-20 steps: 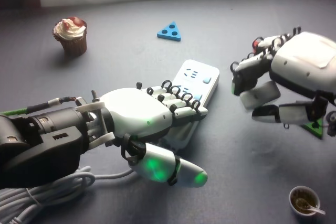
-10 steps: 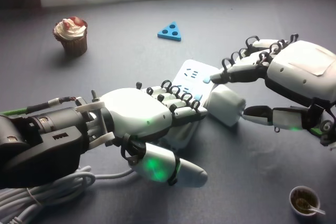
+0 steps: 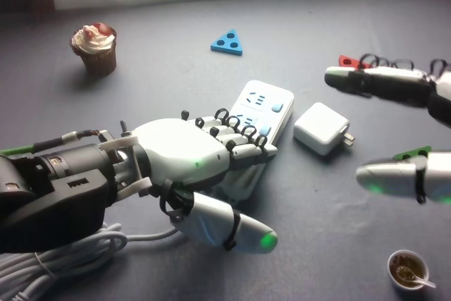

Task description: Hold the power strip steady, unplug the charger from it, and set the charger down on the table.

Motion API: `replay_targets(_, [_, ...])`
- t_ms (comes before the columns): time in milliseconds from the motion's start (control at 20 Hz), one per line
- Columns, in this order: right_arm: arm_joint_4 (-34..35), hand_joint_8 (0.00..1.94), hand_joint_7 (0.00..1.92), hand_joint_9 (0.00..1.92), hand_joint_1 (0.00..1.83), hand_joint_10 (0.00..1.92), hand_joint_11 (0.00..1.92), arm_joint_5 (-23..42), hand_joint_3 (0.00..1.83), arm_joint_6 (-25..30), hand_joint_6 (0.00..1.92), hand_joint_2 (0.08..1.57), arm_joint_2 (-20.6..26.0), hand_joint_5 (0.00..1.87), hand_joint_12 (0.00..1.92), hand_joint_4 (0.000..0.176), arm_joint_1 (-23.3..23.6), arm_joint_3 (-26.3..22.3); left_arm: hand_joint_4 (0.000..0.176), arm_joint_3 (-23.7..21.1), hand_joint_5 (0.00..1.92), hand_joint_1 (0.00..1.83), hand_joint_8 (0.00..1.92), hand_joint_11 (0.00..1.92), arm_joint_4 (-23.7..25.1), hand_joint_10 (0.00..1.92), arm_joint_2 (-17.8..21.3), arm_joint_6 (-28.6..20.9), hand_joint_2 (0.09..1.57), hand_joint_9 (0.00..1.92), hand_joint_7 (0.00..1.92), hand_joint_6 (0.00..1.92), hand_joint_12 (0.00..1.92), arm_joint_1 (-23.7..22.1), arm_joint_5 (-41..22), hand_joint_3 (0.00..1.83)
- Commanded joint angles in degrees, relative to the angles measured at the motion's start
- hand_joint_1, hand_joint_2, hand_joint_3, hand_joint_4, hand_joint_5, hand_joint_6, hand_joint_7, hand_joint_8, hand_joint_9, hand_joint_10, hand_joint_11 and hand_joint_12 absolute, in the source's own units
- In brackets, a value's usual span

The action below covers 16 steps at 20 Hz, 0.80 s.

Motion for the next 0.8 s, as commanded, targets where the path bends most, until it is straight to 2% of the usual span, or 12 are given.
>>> replay_targets(0, [1.4, 0.00, 0.24, 0.23, 0.85, 0.00, 0.00, 7.4, 0.00, 2.3, 0.00, 1.05, 1.6, 0.21, 0.60, 0.000, -0.3, -1.6, 0.000, -0.4, 0.08, 0.00, 0.00, 0.01, 0.1, 0.00, 0.5, 0.0, 0.99, 0.06, 0.08, 0.00, 0.10, -0.9, -5.2, 0.00])
replay_targets(150, [5.0, 0.00, 0.25, 0.23, 0.91, 0.00, 0.00, 7.6, 0.00, 6.5, 0.01, 1.01, 4.9, 0.25, 0.58, 0.000, -2.8, -6.5, 0.000, -1.2, 0.09, 0.00, 0.00, 0.01, 0.1, 0.00, 1.8, 0.1, 0.99, 0.07, 0.09, 0.01, 0.11, -2.6, -4.1, 0.00])
replay_targets(250, [8.6, 0.00, 0.25, 0.22, 0.91, 0.00, 0.00, 7.7, 0.00, 7.4, 0.01, 1.02, 6.0, 0.25, 0.58, 0.000, -3.8, -8.3, 0.000, -1.8, 0.11, 0.00, 0.01, 0.04, 0.1, 0.01, 2.8, 0.2, 0.99, 0.10, 0.12, 0.01, 0.12, -3.9, -3.4, 0.00])
replay_targets(450, [11.8, 0.00, 0.25, 0.23, 0.92, 0.00, 0.00, 13.5, 0.00, 5.1, 0.00, 1.04, 6.1, 0.27, 0.56, 0.000, -7.5, -11.2, 0.000, -3.5, 0.14, 0.00, 0.00, 0.05, 0.1, 0.01, 5.6, 0.2, 0.99, 0.13, 0.15, 0.00, 0.14, -7.6, -1.2, 0.00])
replay_targets(600, [13.5, 0.00, 0.29, 0.28, 0.90, 0.01, 0.01, 16.7, 0.00, 4.9, 0.00, 1.05, 6.0, 0.28, 0.63, 0.000, -7.4, -11.8, 0.000, -5.5, 0.11, 0.00, 0.00, 0.03, 0.1, 0.00, 8.1, 0.3, 0.99, 0.10, 0.12, 0.00, 0.14, -11.0, 0.6, 0.00])
replay_targets(750, [16.9, 0.00, 0.31, 0.31, 0.93, 0.00, 0.00, 16.6, 0.00, 4.8, 0.00, 1.04, 6.3, 0.27, 0.68, 0.000, -6.6, -12.7, 0.000, -7.7, 0.11, 0.00, 0.00, 0.03, 0.1, 0.00, 9.9, 0.3, 0.99, 0.10, 0.12, 0.00, 0.14, -14.7, 3.4, 0.00])
